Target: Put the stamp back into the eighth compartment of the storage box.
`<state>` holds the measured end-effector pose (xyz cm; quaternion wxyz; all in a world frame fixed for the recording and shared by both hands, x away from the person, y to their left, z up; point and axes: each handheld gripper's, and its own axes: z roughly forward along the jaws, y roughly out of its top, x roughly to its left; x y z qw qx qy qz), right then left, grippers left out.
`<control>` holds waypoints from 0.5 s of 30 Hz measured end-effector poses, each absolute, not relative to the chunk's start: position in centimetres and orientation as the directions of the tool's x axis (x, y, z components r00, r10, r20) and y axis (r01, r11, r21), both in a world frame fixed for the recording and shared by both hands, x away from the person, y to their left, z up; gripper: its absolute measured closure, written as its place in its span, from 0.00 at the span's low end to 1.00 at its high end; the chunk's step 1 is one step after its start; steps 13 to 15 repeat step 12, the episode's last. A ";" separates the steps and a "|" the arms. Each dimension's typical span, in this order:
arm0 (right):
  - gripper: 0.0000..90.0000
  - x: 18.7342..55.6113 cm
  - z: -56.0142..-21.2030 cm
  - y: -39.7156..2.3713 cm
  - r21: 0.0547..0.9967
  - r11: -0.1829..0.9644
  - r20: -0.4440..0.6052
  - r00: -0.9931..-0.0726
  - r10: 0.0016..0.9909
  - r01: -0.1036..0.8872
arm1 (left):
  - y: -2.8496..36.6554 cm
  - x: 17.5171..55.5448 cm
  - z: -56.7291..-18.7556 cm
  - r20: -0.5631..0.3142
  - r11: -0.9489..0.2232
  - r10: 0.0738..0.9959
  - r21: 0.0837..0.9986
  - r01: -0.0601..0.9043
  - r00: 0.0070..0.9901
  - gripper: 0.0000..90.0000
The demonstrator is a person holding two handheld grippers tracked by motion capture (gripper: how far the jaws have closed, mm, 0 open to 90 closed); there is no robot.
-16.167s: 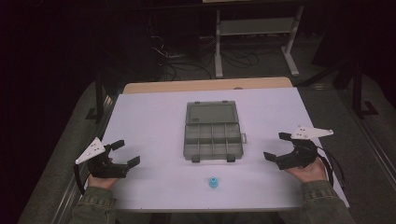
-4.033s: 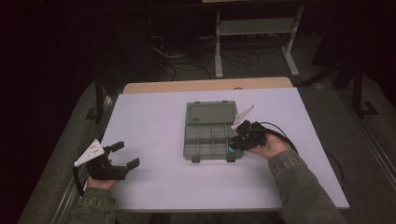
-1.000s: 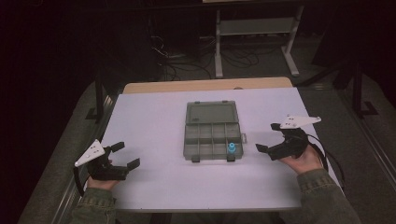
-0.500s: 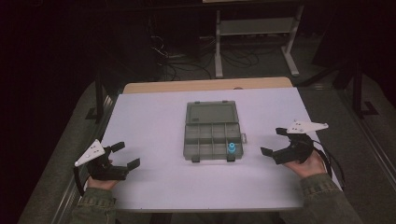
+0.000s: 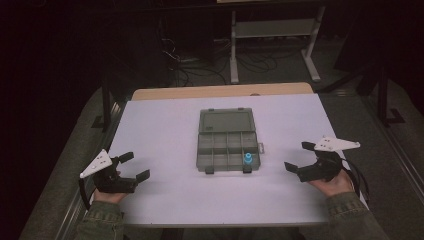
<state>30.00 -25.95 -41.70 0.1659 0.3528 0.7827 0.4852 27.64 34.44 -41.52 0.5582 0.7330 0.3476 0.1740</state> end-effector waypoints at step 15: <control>0.00 28.8 -42.3 -27.3 0.882 0.252 0.100 -0.680 0.726 0.398 | 34.4 27.7 -41.5 -0.129 -0.141 0.703 0.939 0.314 0.699 0.00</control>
